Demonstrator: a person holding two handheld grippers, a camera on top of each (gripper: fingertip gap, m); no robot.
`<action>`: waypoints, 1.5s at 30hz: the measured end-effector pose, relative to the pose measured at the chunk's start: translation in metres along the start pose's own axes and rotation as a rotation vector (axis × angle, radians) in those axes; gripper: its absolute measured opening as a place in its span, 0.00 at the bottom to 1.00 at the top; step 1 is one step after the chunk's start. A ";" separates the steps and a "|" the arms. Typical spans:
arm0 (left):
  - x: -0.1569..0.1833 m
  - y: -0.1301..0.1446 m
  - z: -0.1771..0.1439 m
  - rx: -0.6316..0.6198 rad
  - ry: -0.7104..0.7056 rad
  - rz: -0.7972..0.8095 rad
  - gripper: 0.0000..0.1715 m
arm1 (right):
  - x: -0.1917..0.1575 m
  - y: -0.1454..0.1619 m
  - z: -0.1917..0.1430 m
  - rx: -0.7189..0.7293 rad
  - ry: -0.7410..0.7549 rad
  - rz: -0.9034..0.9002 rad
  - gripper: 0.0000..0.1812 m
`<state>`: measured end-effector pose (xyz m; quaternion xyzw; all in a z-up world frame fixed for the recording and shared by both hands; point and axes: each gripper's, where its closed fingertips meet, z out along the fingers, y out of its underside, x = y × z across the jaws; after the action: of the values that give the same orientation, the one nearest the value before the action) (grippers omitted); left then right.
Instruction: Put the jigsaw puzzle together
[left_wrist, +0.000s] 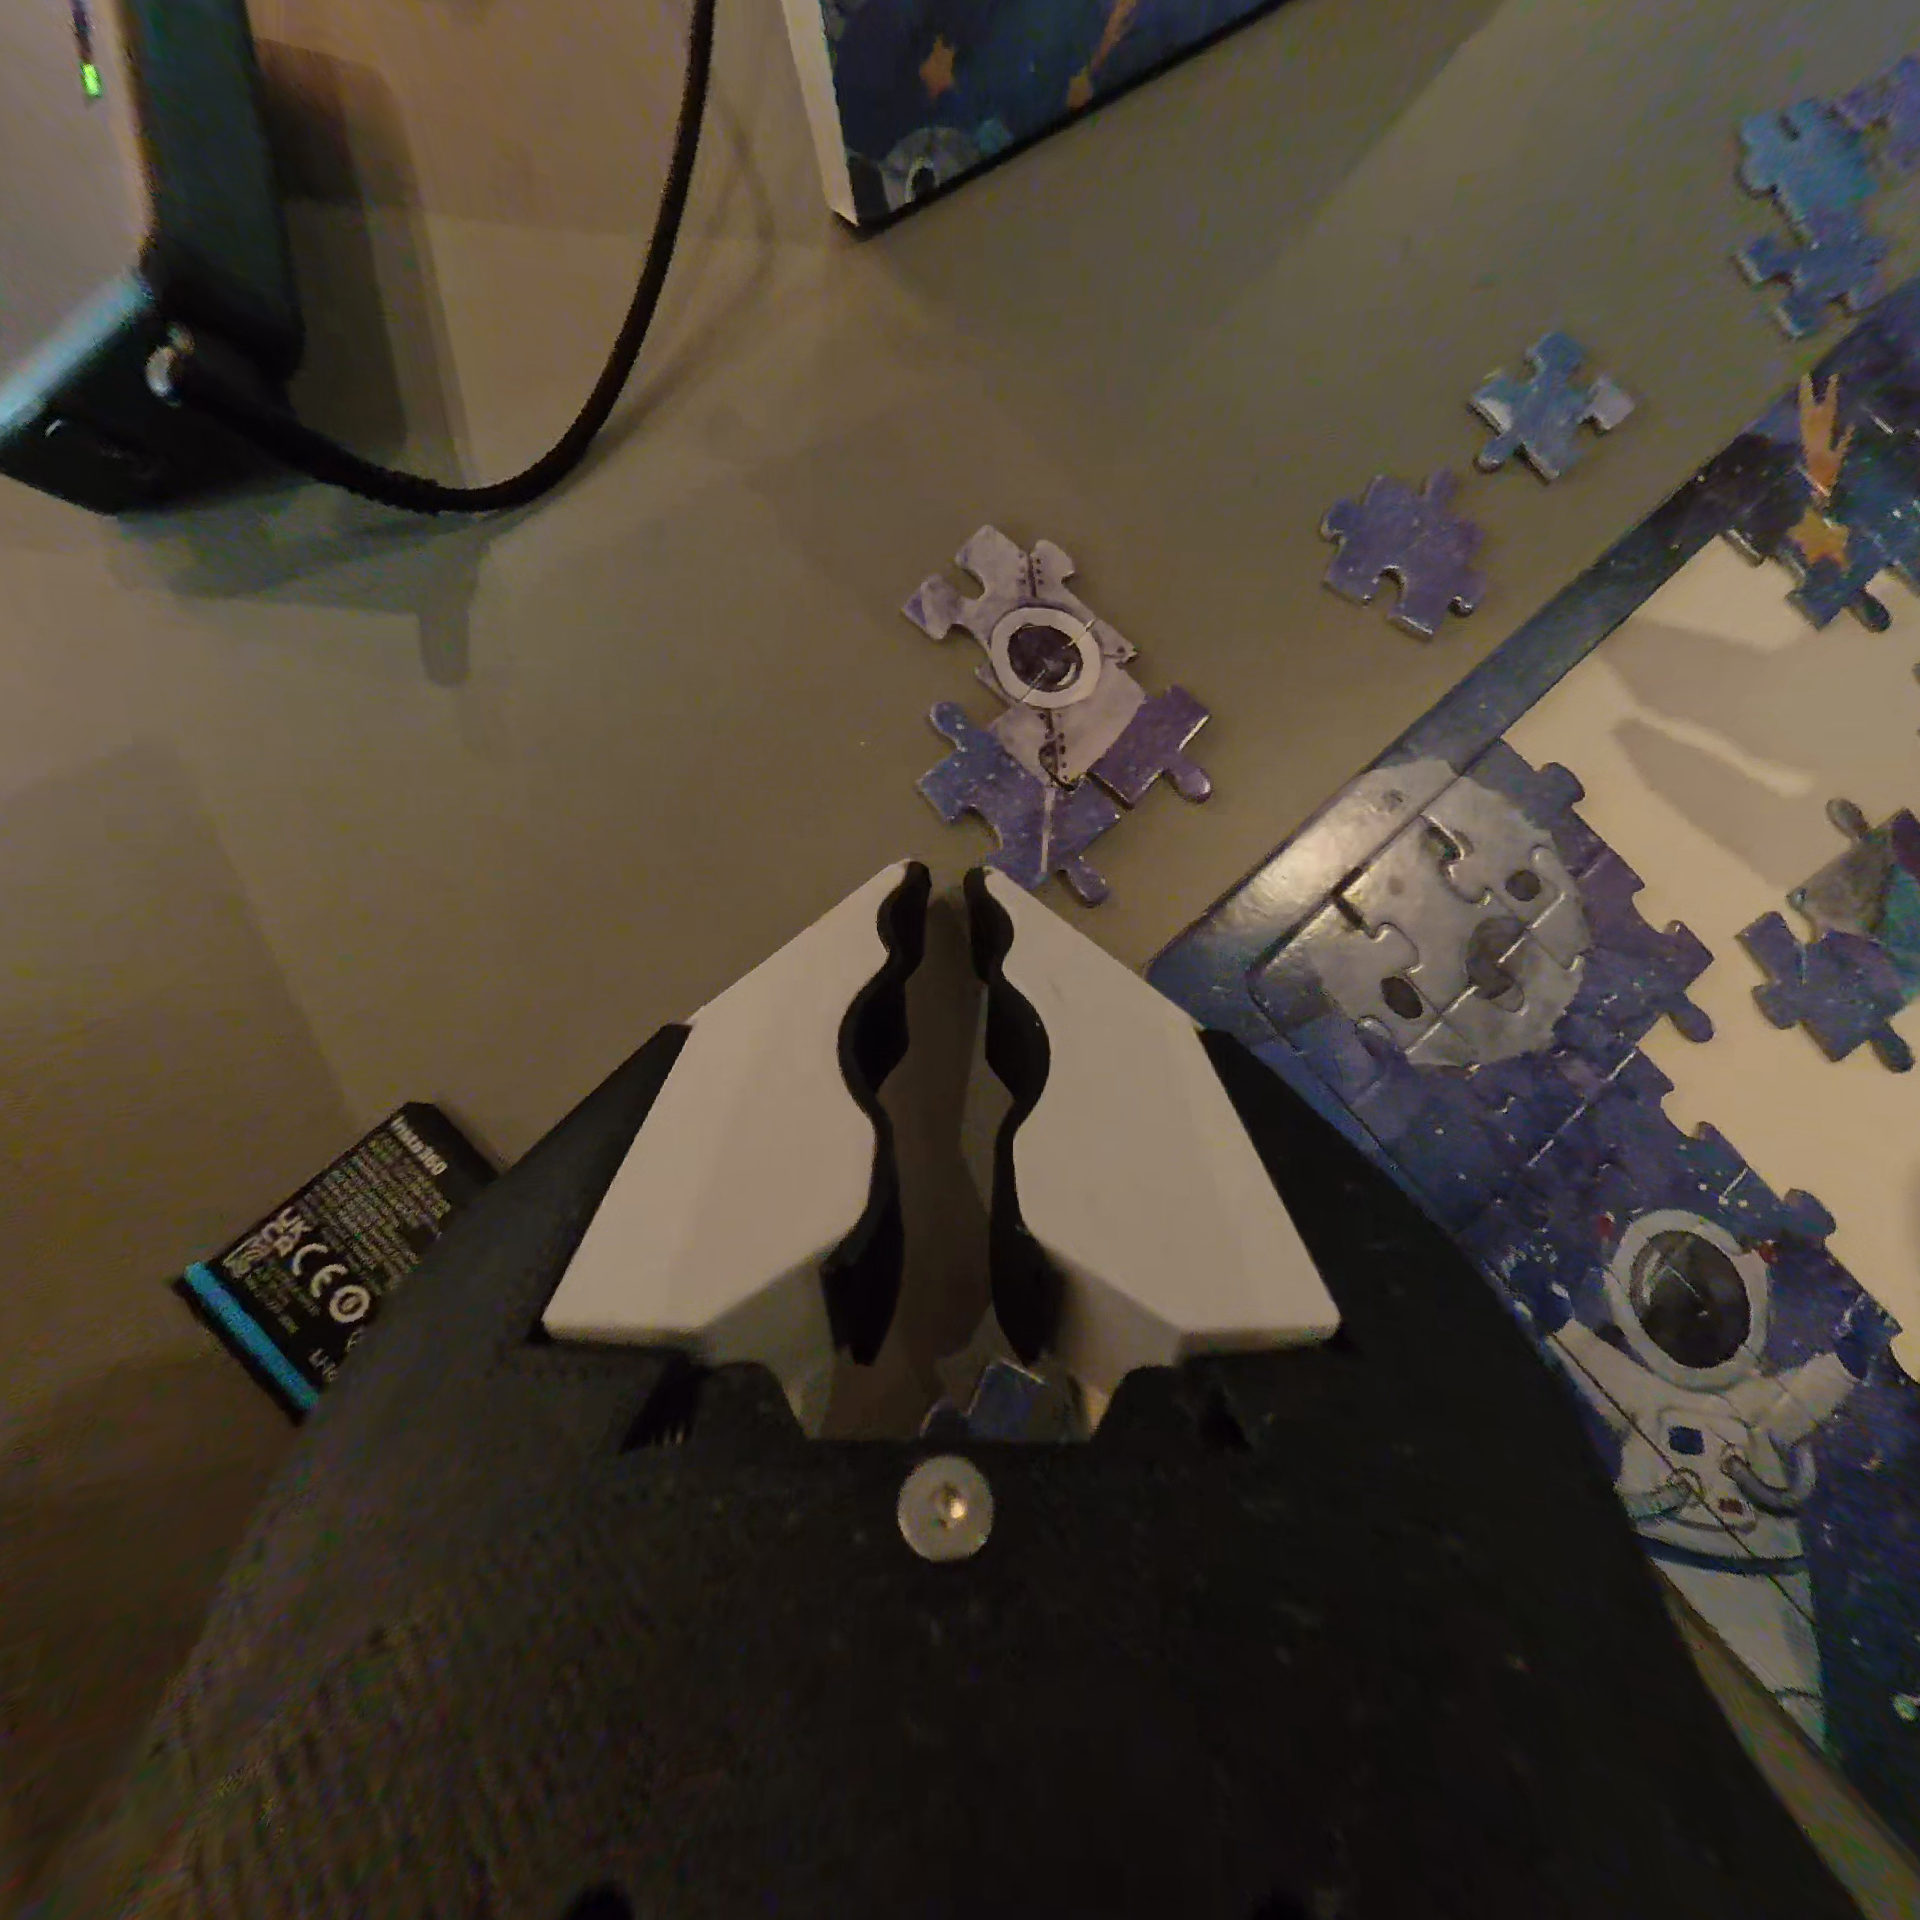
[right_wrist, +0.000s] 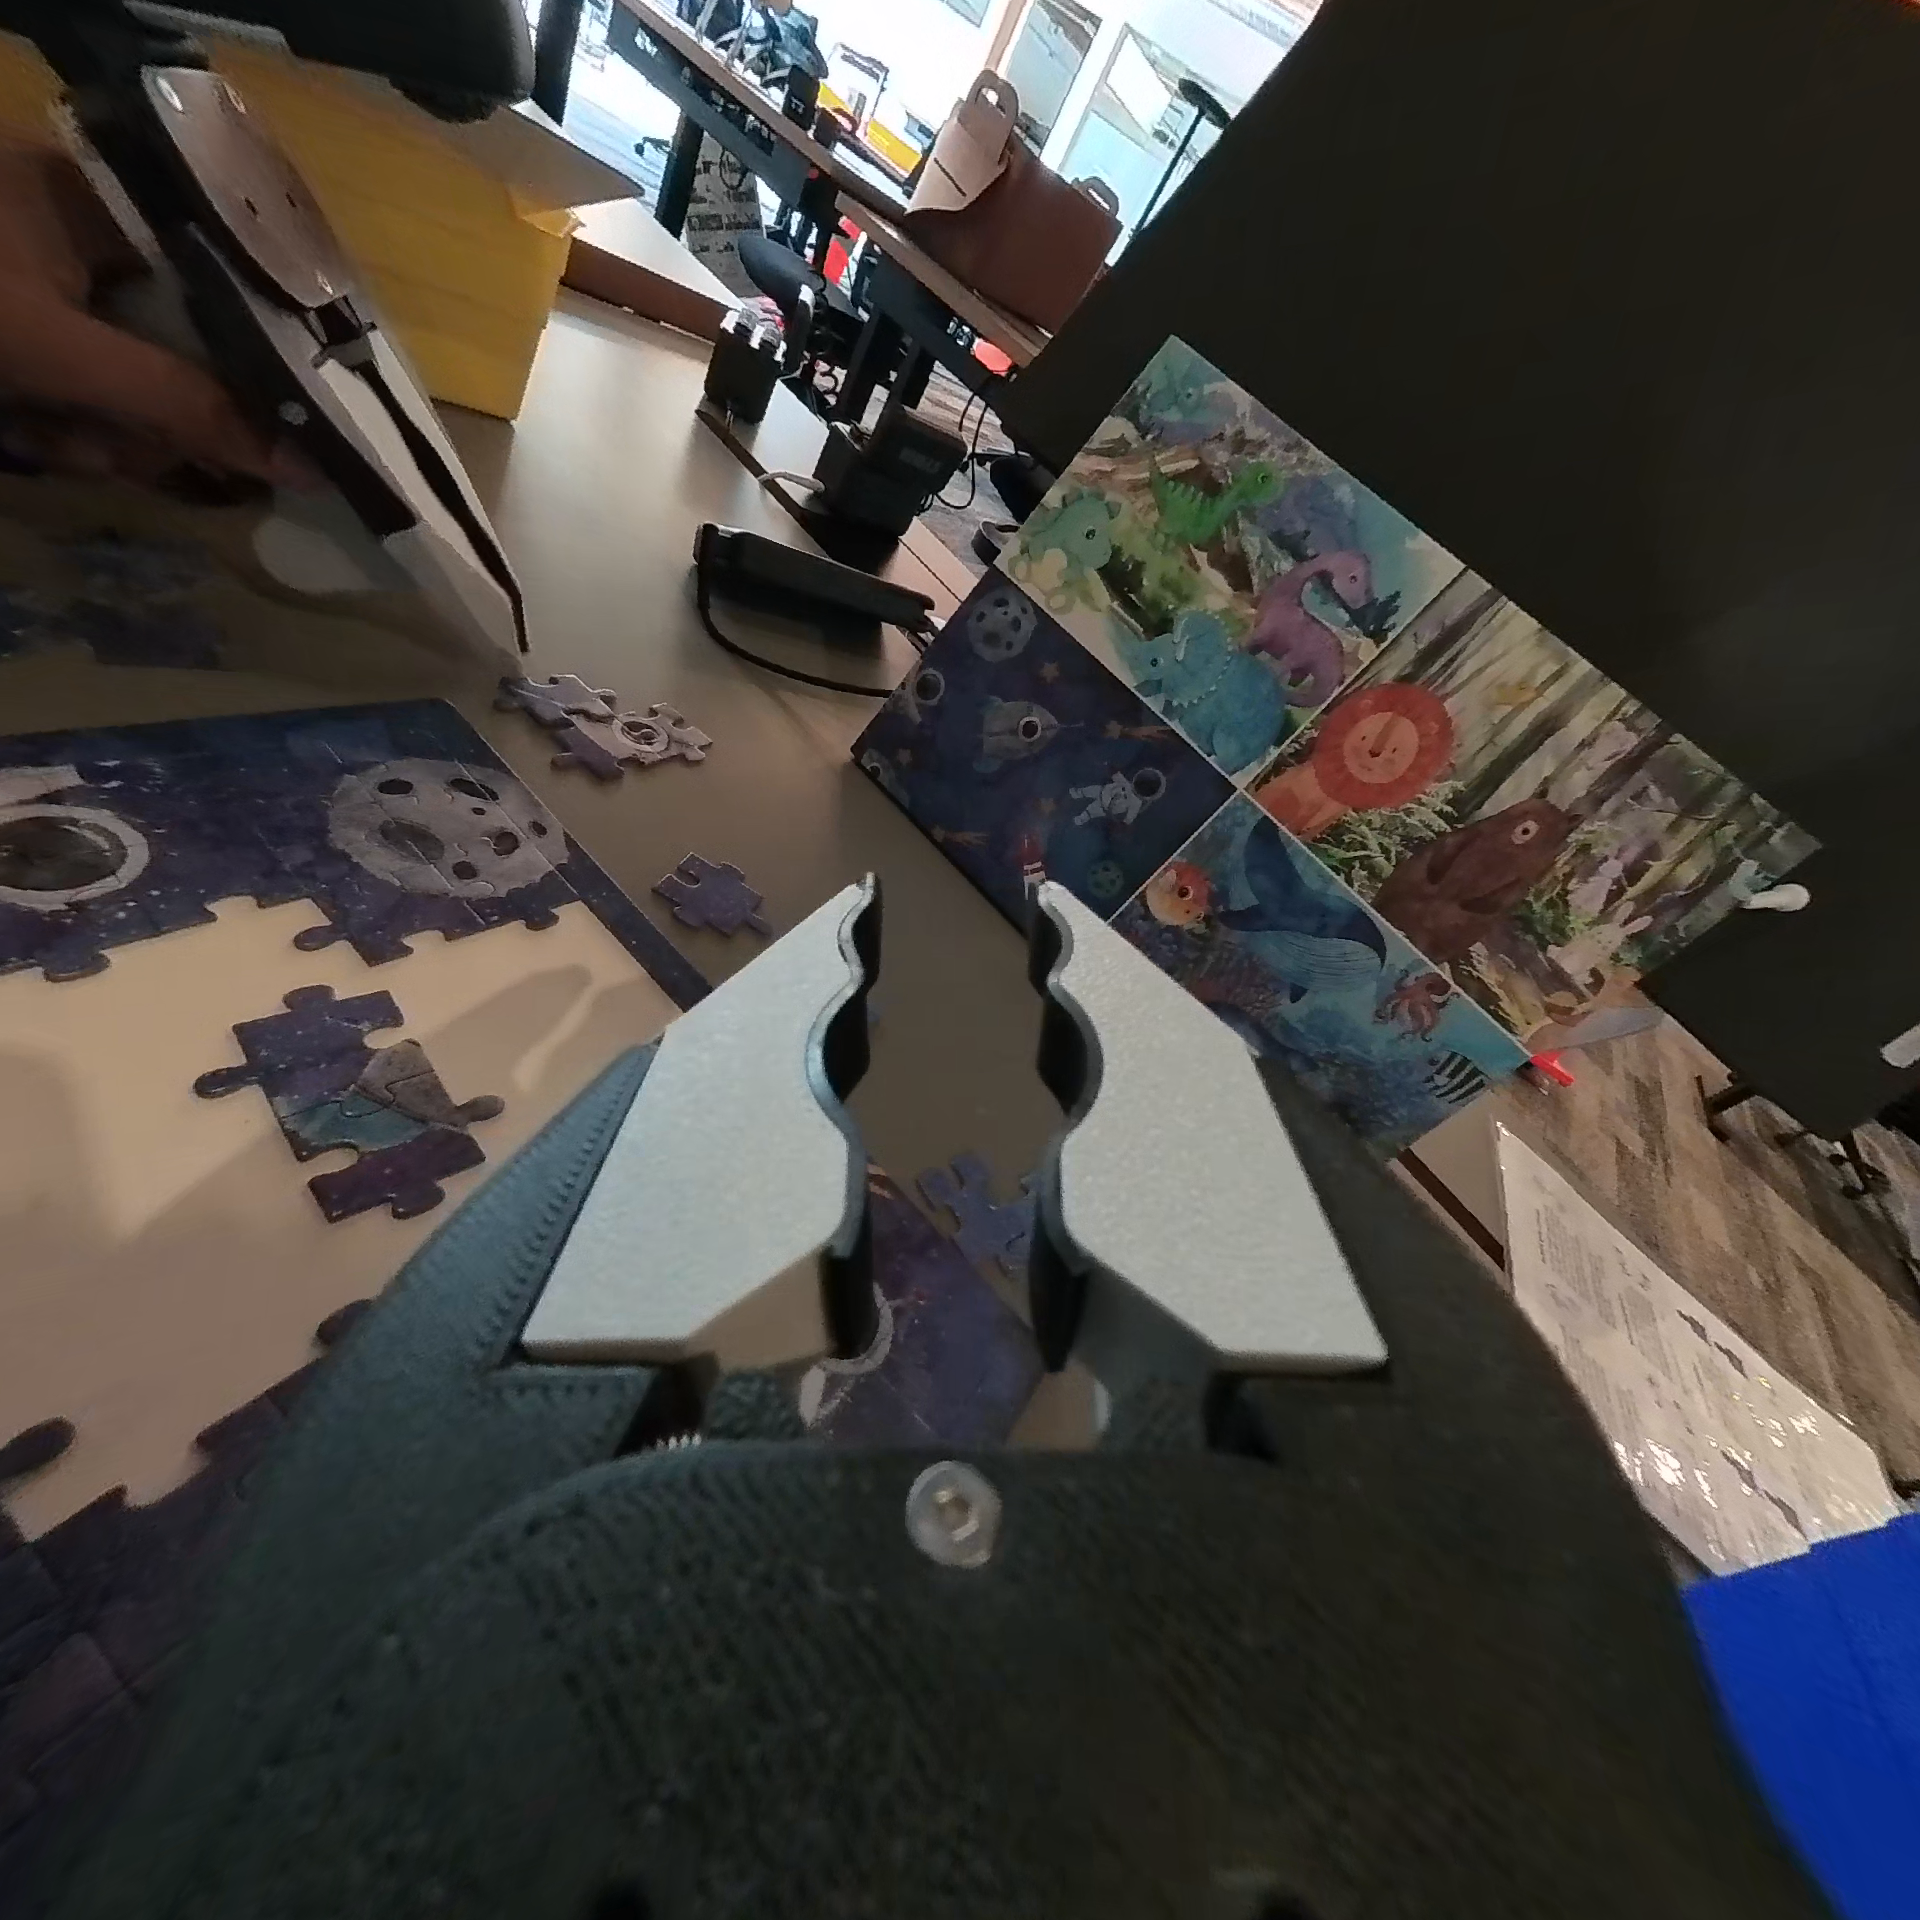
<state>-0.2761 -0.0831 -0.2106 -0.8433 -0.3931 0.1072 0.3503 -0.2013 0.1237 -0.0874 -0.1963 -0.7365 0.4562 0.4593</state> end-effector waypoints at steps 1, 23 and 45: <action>-0.001 0.000 0.000 0.002 -0.008 -0.002 0.02 | 0.000 0.000 0.000 0.000 0.000 -0.002 0.15; 0.022 -0.010 0.005 0.042 -0.003 0.127 0.13 | -0.004 -0.001 0.000 -0.002 -0.005 -0.021 0.15; 0.020 -0.004 0.006 0.013 0.004 0.121 0.13 | -0.004 -0.001 0.000 -0.003 -0.005 -0.029 0.15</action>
<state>-0.2681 -0.0638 -0.2106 -0.8635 -0.3399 0.1290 0.3496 -0.1993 0.1198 -0.0882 -0.1854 -0.7411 0.4488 0.4636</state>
